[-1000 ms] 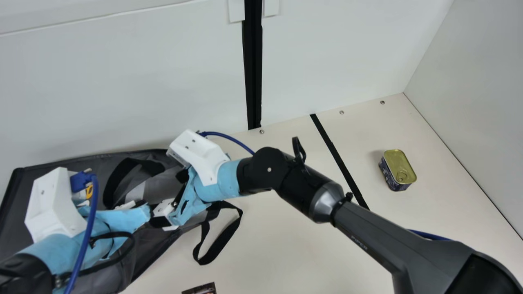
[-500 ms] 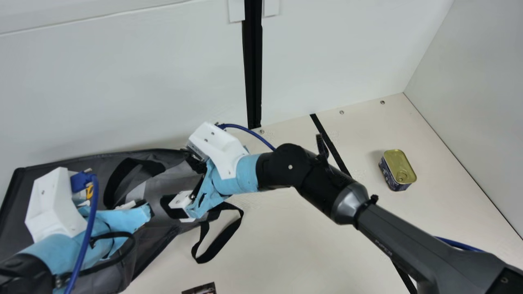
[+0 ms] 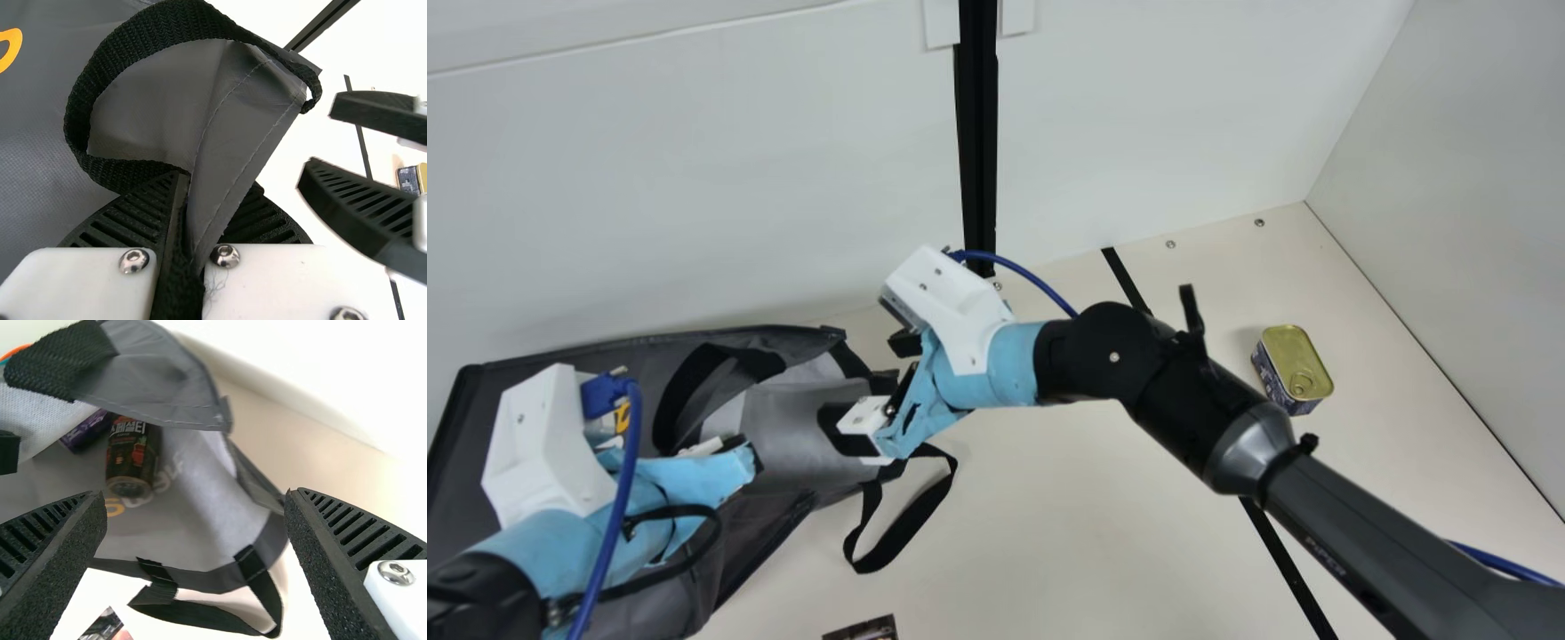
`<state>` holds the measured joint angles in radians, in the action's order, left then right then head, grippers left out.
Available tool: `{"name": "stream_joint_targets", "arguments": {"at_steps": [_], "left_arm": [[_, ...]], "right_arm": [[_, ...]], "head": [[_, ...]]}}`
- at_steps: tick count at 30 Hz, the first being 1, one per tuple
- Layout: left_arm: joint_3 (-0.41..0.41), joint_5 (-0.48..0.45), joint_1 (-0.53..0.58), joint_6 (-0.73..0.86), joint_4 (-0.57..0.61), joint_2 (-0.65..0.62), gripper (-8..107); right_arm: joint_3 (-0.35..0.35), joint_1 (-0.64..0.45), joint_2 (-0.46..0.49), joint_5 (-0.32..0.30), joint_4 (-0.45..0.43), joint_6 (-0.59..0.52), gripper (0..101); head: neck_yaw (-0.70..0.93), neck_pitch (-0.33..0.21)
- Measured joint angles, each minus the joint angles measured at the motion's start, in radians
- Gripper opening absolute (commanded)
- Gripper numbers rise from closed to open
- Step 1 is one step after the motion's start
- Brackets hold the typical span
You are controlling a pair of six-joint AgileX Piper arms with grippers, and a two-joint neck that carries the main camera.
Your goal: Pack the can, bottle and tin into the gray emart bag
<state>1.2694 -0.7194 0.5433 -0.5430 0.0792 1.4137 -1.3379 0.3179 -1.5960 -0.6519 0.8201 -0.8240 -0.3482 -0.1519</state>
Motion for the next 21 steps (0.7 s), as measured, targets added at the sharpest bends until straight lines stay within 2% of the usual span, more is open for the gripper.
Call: {"name": "stream_joint_targets", "arguments": {"at_steps": [21], "left_arm": [[0.000, 0.000, 0.000, 0.000, 0.000, 0.000, 10]], "right_arm": [[0.066, -0.152, 0.128, -0.043, -0.061, -0.017, 91]], "head": [[0.000, 0.000]]}}
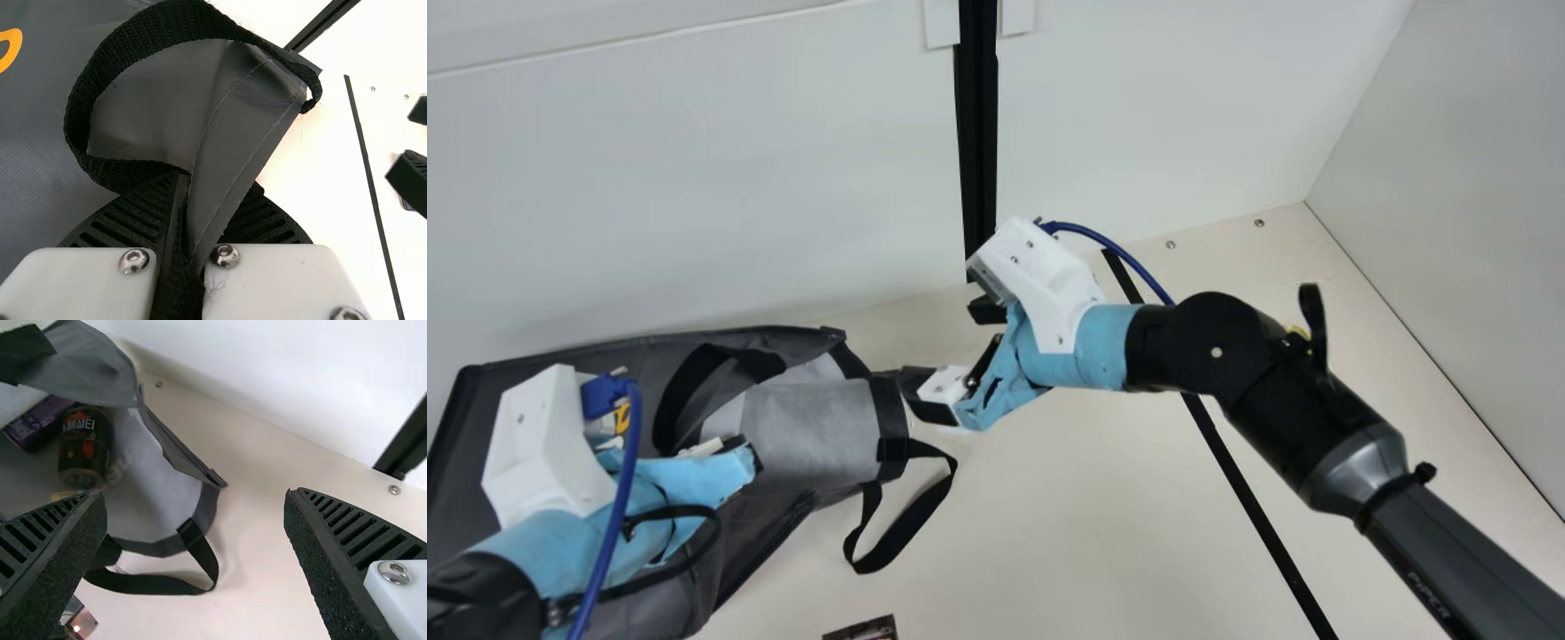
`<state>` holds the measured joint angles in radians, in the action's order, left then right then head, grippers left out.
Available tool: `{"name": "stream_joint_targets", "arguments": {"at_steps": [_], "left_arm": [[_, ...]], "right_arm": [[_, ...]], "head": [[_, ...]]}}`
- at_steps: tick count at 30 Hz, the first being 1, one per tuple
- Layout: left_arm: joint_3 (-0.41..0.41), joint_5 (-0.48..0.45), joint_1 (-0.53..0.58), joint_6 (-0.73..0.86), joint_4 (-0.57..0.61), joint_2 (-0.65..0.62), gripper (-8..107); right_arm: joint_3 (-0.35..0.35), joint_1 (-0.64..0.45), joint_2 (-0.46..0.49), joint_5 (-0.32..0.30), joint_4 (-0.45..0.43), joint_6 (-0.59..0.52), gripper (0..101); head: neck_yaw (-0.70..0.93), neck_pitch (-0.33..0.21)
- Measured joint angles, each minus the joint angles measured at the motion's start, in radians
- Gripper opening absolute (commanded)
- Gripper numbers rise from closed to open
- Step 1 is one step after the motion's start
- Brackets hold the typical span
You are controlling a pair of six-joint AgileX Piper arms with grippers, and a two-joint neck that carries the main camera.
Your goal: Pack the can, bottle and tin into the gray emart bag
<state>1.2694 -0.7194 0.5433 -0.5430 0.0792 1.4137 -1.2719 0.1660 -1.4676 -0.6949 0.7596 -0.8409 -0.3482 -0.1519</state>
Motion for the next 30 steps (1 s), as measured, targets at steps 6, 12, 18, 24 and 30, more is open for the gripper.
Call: {"name": "stream_joint_targets", "arguments": {"at_steps": [6, 12, 18, 24, 30], "left_arm": [[0.000, 0.000, 0.000, 0.000, 0.000, 0.000, 10], [0.000, 0.000, 0.000, 0.000, 0.000, 0.000, 10], [0.000, 0.000, 0.000, 0.000, 0.000, 0.000, 10], [0.000, 0.000, 0.000, 0.000, 0.000, 0.000, 10], [0.000, 0.000, 0.000, 0.000, 0.000, 0.000, 10]], "right_arm": [[0.018, -0.043, 0.033, -0.010, -0.010, -0.004, 91], [0.038, -0.084, 0.068, -0.010, -0.048, -0.003, 91], [0.060, -0.120, 0.102, -0.003, -0.101, 0.012, 91], [0.078, -0.158, 0.135, 0.004, -0.139, 0.026, 91], [0.093, -0.200, 0.167, 0.006, -0.169, 0.043, 91]], "head": [[0.000, 0.000], [0.000, 0.000], [0.000, 0.000], [0.000, 0.000], [0.000, 0.000]]}}
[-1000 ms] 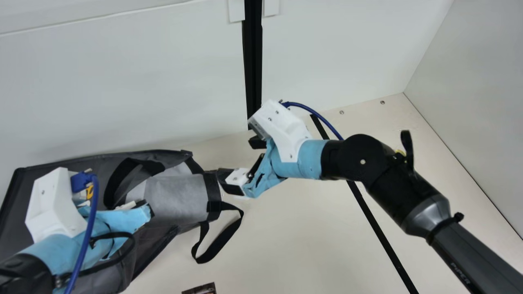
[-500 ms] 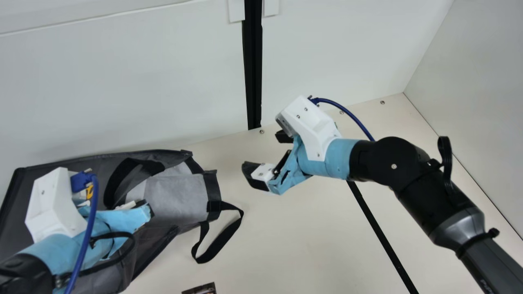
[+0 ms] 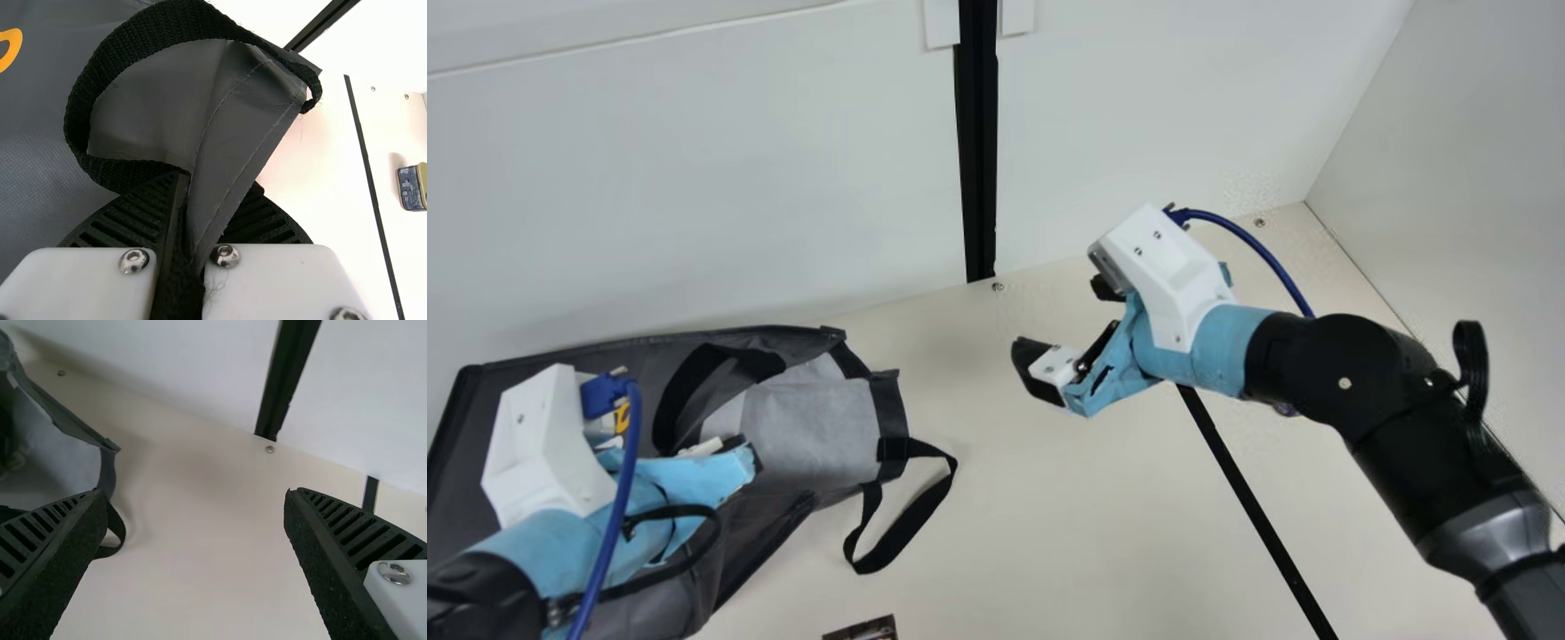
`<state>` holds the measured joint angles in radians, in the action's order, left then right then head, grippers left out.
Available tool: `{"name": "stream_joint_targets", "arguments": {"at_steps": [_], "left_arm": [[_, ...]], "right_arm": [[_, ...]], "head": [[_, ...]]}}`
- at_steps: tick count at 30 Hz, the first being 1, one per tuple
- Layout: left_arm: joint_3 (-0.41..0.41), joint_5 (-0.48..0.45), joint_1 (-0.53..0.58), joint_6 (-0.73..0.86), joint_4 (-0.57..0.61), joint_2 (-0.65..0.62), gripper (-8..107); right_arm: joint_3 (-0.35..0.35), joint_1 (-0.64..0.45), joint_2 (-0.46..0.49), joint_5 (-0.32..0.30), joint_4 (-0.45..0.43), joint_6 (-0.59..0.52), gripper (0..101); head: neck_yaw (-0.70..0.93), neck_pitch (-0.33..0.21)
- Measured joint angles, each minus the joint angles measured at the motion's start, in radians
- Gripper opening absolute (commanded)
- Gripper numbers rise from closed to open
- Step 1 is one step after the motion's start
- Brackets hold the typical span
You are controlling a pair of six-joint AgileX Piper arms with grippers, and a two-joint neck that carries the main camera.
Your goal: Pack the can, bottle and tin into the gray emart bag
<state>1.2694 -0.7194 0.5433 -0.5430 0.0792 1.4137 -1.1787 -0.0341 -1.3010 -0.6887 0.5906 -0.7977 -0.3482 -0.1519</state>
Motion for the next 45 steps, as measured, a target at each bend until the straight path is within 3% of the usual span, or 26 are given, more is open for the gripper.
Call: {"name": "stream_joint_targets", "arguments": {"at_steps": [14, 24, 45], "left_arm": [[0.000, 0.000, 0.000, 0.000, 0.000, 0.000, 10], [0.000, 0.000, 0.000, 0.000, 0.000, 0.000, 10], [0.000, 0.000, 0.000, 0.000, 0.000, 0.000, 10]], "right_arm": [[0.024, -0.094, 0.065, 0.039, -0.133, 0.034, 91], [0.021, -0.179, 0.093, 0.058, -0.260, 0.123, 91], [-0.018, -0.301, 0.138, 0.016, -0.473, 0.305, 91]], "head": [[0.000, 0.000], [0.000, 0.000], [0.002, 0.000]]}}
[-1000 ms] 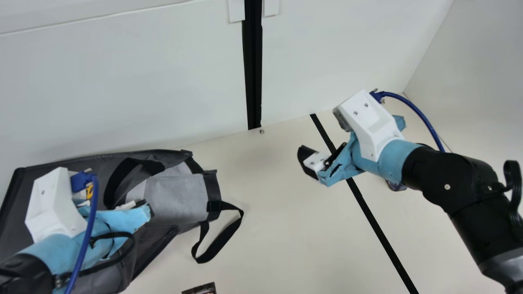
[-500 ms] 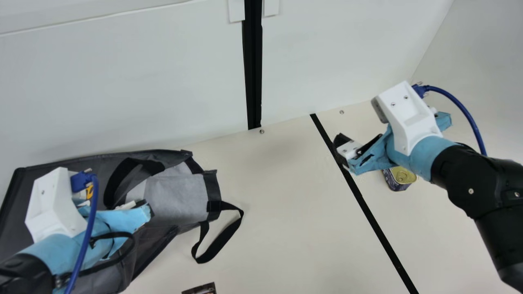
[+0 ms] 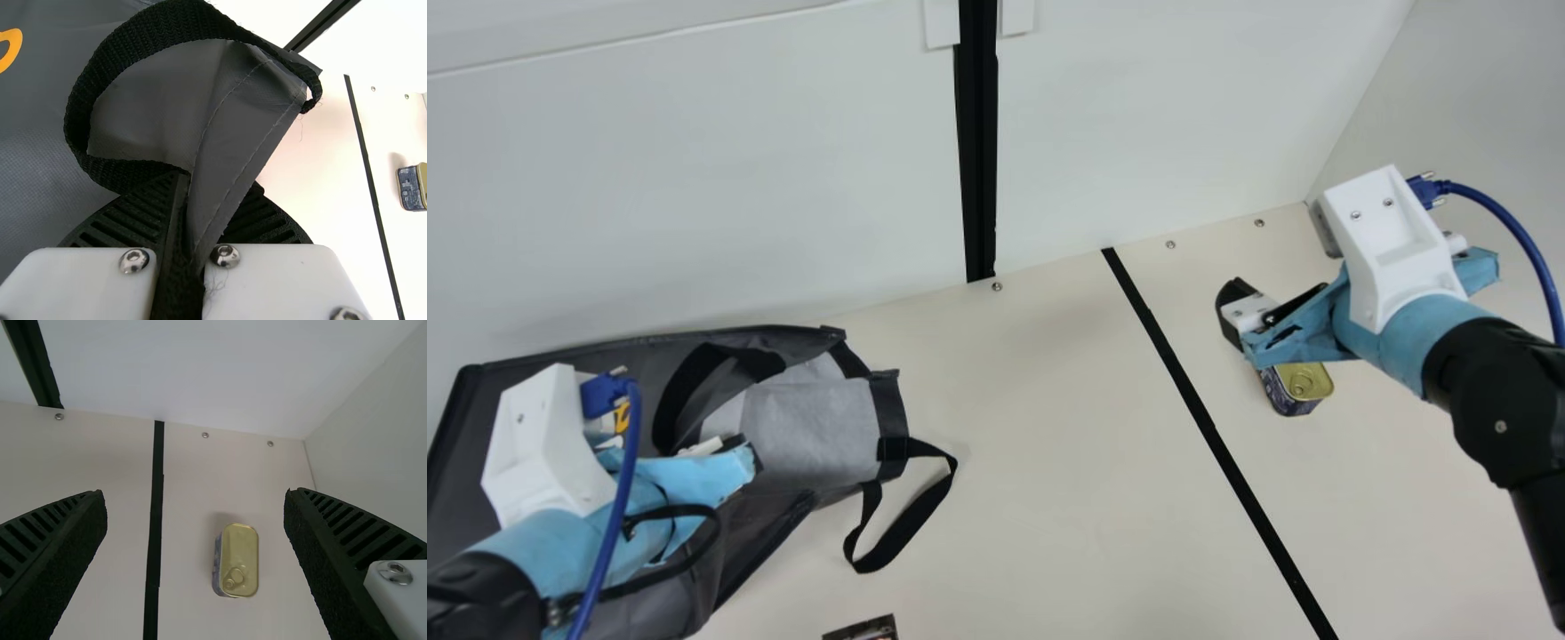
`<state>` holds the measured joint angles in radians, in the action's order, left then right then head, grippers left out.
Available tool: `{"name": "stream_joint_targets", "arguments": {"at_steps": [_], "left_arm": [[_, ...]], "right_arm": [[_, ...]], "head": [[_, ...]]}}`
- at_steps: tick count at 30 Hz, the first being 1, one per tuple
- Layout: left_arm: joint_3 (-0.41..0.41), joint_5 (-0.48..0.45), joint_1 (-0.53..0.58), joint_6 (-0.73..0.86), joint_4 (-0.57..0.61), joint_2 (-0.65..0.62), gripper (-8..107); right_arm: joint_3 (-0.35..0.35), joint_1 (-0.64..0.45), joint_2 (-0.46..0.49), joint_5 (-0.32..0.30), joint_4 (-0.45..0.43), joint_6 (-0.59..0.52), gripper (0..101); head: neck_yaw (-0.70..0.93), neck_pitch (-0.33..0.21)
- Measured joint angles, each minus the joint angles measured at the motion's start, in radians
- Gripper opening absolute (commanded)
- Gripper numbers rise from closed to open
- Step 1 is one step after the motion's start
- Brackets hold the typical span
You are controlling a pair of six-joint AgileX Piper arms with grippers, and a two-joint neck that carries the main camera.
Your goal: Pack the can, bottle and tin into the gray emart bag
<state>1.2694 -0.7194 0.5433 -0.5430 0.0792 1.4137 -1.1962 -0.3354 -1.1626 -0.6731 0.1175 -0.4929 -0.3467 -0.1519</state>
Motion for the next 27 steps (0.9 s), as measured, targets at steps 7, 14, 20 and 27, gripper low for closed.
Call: {"name": "stream_joint_targets", "arguments": {"at_steps": [7, 14, 20, 27], "left_arm": [[0.000, 0.000, 0.000, 0.000, 0.000, 0.000, 10], [0.000, 0.000, 0.000, 0.000, 0.000, 0.000, 10], [0.000, 0.000, 0.000, 0.000, 0.000, 0.000, 10], [0.000, 0.000, 0.000, 0.000, 0.000, 0.000, 10]], "right_arm": [[-0.032, -0.026, 0.012, -0.037, -0.059, 0.066, 91], [-0.070, -0.044, 0.023, -0.091, -0.118, 0.117, 91], [-0.115, -0.064, 0.026, -0.158, -0.145, 0.151, 91], [-0.175, -0.090, 0.023, -0.250, -0.155, 0.181, 91]], "head": [[-0.002, 0.000], [-0.002, 0.000], [-0.002, 0.000], [-0.002, 0.000]]}}
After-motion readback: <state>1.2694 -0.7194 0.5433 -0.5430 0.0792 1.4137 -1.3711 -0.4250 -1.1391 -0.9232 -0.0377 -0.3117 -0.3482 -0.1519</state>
